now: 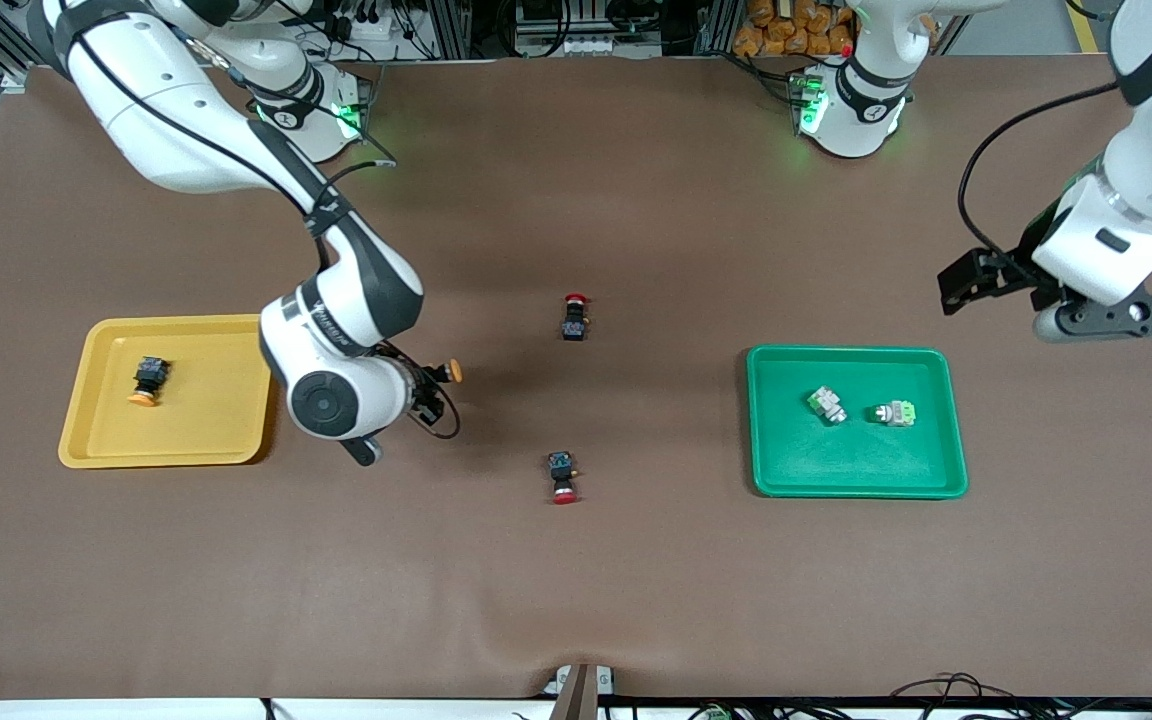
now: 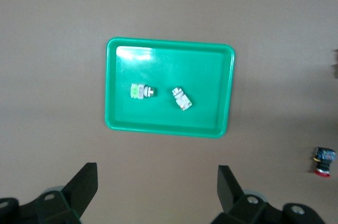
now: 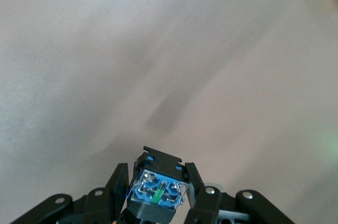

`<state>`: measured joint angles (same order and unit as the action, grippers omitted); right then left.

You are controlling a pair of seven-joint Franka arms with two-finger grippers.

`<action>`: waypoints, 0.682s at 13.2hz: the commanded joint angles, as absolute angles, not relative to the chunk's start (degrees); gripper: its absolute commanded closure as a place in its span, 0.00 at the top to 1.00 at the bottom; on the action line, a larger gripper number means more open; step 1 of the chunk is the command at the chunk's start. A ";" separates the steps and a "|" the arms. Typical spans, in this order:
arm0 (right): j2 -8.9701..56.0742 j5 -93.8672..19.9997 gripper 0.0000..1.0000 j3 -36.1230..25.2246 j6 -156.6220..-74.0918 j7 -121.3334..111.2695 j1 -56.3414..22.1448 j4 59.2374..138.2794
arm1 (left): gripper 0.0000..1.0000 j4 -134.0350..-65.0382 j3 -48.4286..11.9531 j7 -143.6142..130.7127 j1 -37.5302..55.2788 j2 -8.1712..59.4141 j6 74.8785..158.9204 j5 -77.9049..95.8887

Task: Place green and yellow buttons in trays
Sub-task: 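Carry the second orange button with the right gripper over the yellow tray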

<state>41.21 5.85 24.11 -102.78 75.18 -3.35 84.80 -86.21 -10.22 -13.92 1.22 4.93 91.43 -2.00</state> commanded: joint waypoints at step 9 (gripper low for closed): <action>33.75 6.77 0.00 24.70 -97.65 43.19 10.88 92.72 | 1.00 -86.13 -10.02 -15.29 0.70 2.73 87.54 -0.88</action>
